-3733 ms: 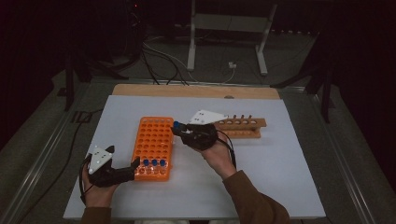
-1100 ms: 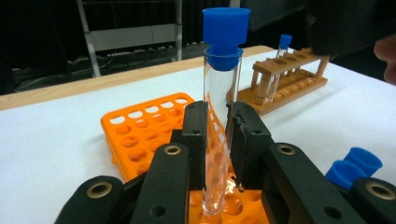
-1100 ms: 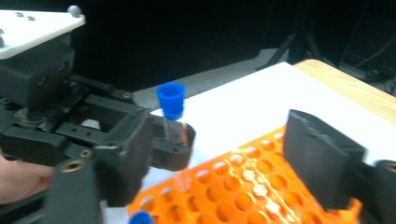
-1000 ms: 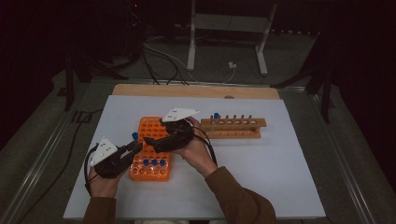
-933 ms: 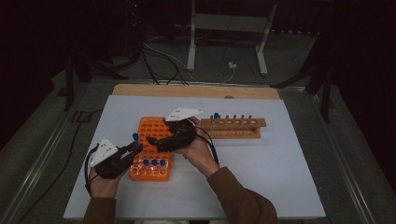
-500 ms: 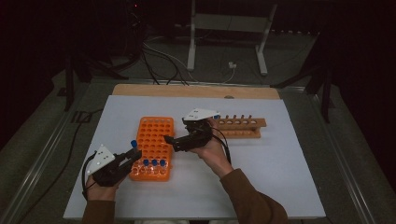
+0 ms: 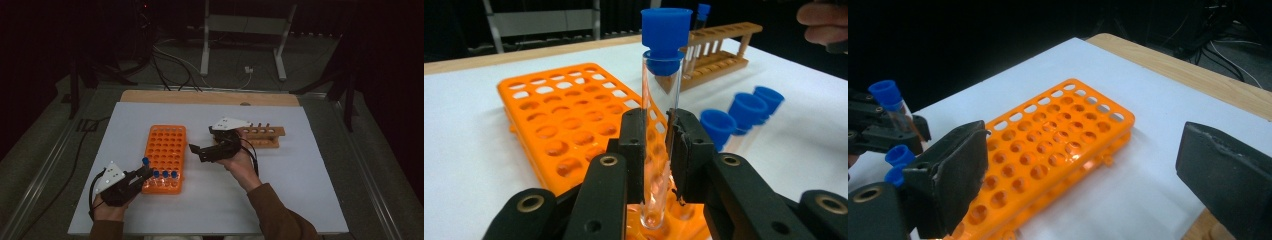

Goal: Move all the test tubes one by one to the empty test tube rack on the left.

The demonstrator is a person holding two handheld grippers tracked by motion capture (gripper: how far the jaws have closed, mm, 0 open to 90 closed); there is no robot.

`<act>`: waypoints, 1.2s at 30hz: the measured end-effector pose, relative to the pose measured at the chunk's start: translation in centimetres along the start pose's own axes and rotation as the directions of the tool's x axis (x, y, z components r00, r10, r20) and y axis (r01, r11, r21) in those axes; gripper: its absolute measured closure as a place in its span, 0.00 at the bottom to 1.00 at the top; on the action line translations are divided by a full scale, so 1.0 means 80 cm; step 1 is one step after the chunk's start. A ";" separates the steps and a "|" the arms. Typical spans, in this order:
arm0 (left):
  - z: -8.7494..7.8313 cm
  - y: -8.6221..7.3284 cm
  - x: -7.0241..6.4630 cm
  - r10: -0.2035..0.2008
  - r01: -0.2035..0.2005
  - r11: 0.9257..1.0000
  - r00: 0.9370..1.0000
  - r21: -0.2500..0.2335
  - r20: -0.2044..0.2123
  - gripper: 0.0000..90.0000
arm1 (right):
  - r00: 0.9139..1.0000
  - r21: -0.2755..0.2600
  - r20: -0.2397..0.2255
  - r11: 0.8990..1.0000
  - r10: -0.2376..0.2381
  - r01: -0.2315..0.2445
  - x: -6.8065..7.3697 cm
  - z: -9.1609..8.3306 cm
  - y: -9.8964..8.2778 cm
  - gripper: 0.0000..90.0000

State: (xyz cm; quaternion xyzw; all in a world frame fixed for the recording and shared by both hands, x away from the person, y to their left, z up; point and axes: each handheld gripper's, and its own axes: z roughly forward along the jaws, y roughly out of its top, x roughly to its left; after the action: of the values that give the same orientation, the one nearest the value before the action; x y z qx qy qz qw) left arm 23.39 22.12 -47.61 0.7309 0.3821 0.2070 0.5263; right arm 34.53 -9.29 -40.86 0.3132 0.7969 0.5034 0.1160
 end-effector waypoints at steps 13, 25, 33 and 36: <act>0.004 -0.013 -0.007 0.064 -0.062 0.991 0.998 0.120 -0.016 0.87 | 1.000 0.006 0.024 1.000 0.007 -0.007 -0.014 -0.014 -0.018 0.09; 0.006 -0.016 -0.010 0.093 -0.087 0.979 0.995 0.184 -0.025 0.87 | 0.997 0.018 0.071 1.000 0.005 -0.006 -0.029 -0.028 -0.036 0.11; 0.010 -0.020 -0.009 0.086 -0.078 0.973 0.996 0.217 -0.029 0.87 | 0.995 0.026 0.100 0.999 0.016 -0.019 -0.040 -0.032 -0.046 0.11; 0.009 -0.020 -0.008 0.077 -0.071 0.975 0.997 0.212 -0.022 0.87 | 0.994 0.029 0.112 0.999 0.017 -0.020 -0.044 -0.033 -0.048 0.11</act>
State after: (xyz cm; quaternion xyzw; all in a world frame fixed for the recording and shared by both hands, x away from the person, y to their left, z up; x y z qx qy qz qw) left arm 22.95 21.44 -49.29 0.7930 0.3823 0.1957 0.4320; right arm 34.48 -14.49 -43.42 0.3501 0.7936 0.4742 0.1510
